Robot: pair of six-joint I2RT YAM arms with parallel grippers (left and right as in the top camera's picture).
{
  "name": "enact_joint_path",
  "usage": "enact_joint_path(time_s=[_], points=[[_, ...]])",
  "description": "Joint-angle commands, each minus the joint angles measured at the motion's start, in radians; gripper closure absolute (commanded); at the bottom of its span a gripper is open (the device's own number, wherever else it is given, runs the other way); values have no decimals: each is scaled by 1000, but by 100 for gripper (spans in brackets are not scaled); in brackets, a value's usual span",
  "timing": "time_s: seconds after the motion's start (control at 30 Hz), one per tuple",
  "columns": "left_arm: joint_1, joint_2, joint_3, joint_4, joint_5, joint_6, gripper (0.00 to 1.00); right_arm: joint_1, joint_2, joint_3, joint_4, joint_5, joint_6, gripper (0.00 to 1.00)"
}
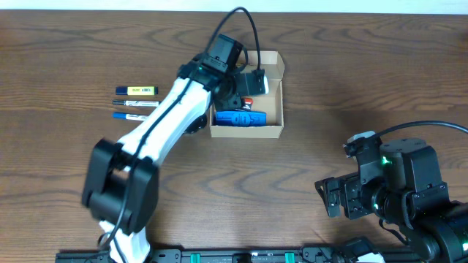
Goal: Pack container
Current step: 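Carry the red stapler into the box beside the duster and release, then move the left gripper to the black tape dispenser and grasp it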
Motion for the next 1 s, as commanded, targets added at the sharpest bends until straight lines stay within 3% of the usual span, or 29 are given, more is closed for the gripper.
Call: enact_joint_path(time_s=[0.0,0.23,0.43,0.57,0.67,0.77,0.97], points=[[5,-165,44,-29,-5,-177,42,-8,0,-1,-1,-4,8,1],[61,-366,44,-209,-37,-217,41,-8,0,-1,-1,-4,8,1],[226,-414,44,-240,-36,-477,38,-8,0,-1,-1,-4,8,1],[330,-394,43,-256,11,-626,12,-8,0,-1,-1,-4,8,1],[359,-383,42,-259,24,-617,11,-8,0,-1,-1,-5,8,1],[369,-374,42,-269,39,-589,2,-8,0,-1,-1,-4,8,1],[369,-348,14,-348,86,-521,5,-8,0,-1,-1,-4,8,1]])
